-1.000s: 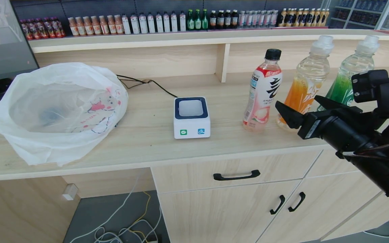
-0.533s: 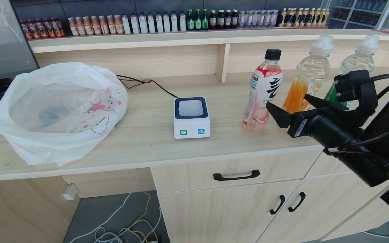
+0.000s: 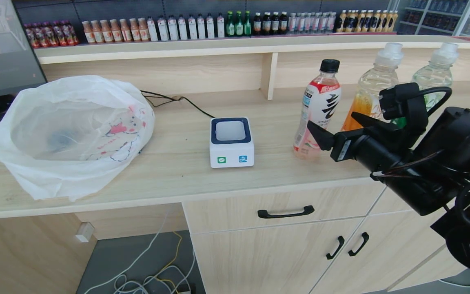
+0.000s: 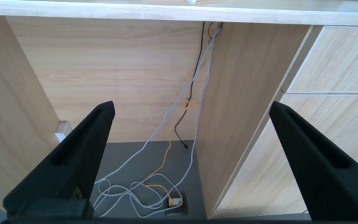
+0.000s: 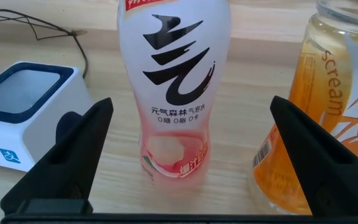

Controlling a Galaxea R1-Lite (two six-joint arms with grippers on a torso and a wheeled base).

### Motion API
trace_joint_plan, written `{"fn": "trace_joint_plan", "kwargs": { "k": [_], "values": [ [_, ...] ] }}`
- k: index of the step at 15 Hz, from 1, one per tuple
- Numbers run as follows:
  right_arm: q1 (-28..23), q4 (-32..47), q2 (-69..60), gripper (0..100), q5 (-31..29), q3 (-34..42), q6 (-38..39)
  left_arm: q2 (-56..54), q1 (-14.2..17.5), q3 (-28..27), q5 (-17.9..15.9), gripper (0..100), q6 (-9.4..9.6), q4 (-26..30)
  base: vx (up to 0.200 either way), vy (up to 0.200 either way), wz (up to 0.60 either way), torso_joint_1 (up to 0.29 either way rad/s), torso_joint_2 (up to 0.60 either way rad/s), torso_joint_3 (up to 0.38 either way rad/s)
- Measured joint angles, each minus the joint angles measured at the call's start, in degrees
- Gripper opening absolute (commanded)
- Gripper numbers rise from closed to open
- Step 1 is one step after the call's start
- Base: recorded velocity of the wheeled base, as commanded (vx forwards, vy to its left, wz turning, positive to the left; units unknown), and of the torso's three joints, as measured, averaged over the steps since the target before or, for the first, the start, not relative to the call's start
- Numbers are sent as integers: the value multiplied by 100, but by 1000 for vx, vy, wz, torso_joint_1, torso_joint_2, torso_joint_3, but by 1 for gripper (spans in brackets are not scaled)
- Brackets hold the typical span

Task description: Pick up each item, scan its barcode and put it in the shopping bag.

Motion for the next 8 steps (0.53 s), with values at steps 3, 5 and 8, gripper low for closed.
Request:
{"fn": "trace_joint_plan", "kwargs": {
  "k": [3,5,8],
  "values": [
    [22,2,96,100,0,-74,-7,0,6,0,0,100,-2,0,0,0,0,0,0,0],
    [57,2,162,100,2,-138,-10,0,4,0,0,100,-2,0,0,0,0,0,0,0],
    [99,5,302,100,5,-339,-10,0,4,0,0,100,-2,0,0,0,0,0,0,0]
  ]
}}
